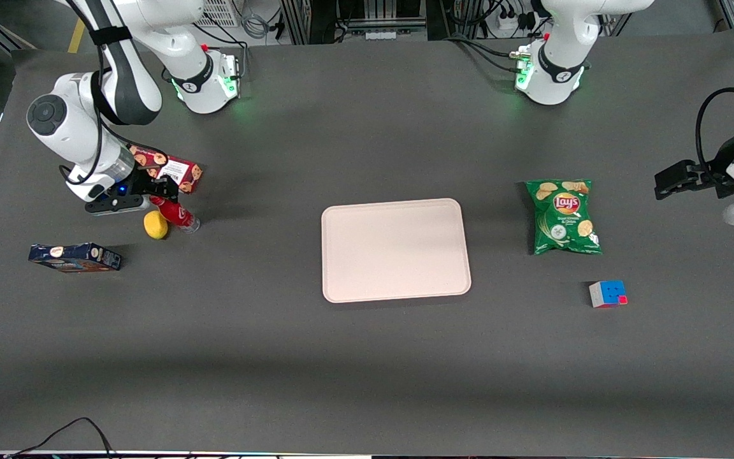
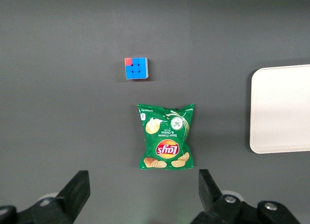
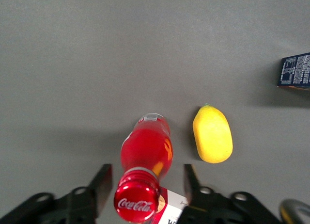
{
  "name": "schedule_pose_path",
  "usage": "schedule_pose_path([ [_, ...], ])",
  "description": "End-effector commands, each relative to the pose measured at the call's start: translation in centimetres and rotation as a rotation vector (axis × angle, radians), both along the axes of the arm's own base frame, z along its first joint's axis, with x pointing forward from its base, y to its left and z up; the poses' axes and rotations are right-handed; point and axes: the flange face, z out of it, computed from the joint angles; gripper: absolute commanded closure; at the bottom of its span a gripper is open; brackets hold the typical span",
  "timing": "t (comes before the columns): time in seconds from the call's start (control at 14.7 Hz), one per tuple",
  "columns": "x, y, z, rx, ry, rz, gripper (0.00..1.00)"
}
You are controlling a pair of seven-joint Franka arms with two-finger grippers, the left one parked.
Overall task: Place coke bottle on tray
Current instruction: 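Close the right gripper on the bottle's cap and lift it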
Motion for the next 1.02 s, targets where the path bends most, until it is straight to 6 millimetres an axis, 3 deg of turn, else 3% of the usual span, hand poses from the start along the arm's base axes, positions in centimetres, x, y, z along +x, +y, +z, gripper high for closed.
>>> schedule_pose_path([
  [0.0,0.0,-0.2,0.8,-0.009,0.007,0.026,0.58],
  [0.27,0.2,-0.1,2.0,-0.006,0.002,0.016,0.91],
  [0.41,0.4,0.1,3.8,-0.003,-0.010,0.012,1.00],
  [0.54,1.3,0.4,6.7,0.001,-0.001,0.009,1.00],
  [0.75,3.5,0.8,13.7,-0.001,0.037,0.016,1.00],
  [0.95,5.7,4.4,20.9,-0.018,0.029,0.035,1.00],
])
